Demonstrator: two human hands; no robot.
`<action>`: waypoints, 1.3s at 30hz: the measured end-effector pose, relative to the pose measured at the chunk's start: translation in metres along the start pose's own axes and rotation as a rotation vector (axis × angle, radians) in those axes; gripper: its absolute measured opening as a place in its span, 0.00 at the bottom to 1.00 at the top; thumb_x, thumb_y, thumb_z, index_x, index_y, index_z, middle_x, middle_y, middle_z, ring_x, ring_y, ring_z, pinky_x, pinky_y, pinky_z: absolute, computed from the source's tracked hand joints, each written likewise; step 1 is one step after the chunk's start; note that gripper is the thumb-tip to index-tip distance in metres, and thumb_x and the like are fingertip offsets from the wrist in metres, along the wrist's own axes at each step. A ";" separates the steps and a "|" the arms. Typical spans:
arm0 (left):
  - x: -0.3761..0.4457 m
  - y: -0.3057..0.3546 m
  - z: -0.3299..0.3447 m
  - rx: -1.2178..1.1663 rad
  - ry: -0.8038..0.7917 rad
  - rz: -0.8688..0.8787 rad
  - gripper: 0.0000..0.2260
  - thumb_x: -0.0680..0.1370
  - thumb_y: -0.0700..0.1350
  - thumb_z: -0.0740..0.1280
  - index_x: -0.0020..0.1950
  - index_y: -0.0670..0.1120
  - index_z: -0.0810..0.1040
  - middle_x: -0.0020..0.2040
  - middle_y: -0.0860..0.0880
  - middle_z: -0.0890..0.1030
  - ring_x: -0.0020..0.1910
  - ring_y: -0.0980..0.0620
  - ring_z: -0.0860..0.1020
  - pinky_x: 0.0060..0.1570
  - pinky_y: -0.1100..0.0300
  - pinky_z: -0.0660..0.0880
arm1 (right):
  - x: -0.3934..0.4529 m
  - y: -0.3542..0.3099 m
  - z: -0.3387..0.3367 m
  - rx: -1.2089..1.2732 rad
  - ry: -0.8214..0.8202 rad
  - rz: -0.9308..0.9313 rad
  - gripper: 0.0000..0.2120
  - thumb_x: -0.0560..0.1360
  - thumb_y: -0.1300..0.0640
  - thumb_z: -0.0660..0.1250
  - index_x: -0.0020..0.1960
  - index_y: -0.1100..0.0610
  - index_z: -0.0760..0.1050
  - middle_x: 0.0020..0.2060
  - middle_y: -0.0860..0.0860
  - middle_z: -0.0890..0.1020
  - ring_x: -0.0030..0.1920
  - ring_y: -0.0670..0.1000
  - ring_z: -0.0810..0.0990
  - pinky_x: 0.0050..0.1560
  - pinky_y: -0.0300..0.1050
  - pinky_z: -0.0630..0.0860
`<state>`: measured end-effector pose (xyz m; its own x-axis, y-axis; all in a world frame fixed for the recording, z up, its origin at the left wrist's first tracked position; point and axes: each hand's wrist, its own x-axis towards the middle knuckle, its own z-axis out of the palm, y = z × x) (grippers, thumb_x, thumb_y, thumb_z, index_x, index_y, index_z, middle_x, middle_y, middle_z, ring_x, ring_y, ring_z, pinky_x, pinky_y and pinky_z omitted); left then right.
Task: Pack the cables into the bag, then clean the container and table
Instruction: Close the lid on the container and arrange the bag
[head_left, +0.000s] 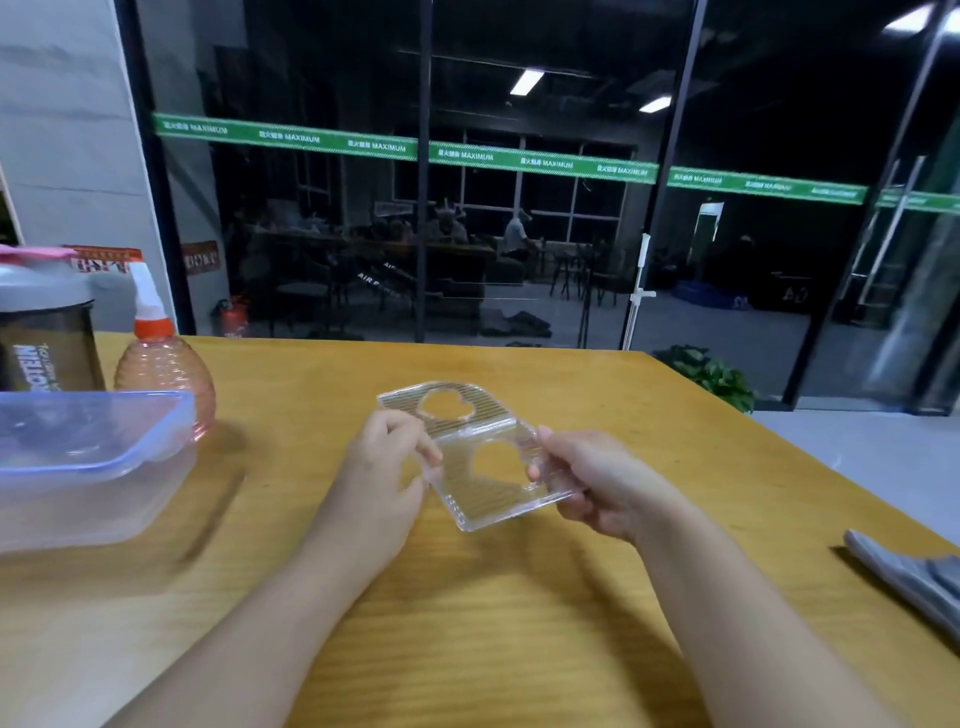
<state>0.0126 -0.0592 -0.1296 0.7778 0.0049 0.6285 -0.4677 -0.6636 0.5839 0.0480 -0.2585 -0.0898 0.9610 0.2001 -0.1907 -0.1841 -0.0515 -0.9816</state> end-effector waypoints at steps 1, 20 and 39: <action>-0.002 0.003 0.002 0.035 -0.013 -0.015 0.16 0.71 0.35 0.69 0.46 0.56 0.73 0.53 0.57 0.68 0.57 0.59 0.69 0.53 0.74 0.62 | 0.001 0.001 -0.001 -0.009 0.042 -0.015 0.13 0.82 0.56 0.55 0.47 0.60 0.75 0.24 0.50 0.76 0.17 0.44 0.59 0.19 0.31 0.54; -0.022 0.027 0.021 0.245 -0.458 -0.081 0.22 0.76 0.59 0.62 0.68 0.57 0.66 0.60 0.60 0.72 0.66 0.61 0.63 0.72 0.59 0.44 | 0.044 0.031 -0.051 -0.809 0.600 0.017 0.16 0.82 0.52 0.55 0.52 0.64 0.74 0.42 0.56 0.76 0.44 0.58 0.75 0.42 0.44 0.68; -0.016 0.023 0.025 0.410 -0.485 -0.060 0.20 0.78 0.57 0.60 0.69 0.56 0.65 0.66 0.58 0.70 0.69 0.57 0.62 0.73 0.54 0.50 | 0.052 0.034 -0.056 -0.968 0.569 0.064 0.11 0.77 0.54 0.62 0.44 0.62 0.75 0.40 0.55 0.75 0.42 0.57 0.71 0.40 0.42 0.67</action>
<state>0.0000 -0.0933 -0.1388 0.9443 -0.2249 0.2402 -0.2936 -0.9054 0.3066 0.1028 -0.3046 -0.1326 0.9555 -0.2929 0.0360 -0.2366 -0.8333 -0.4997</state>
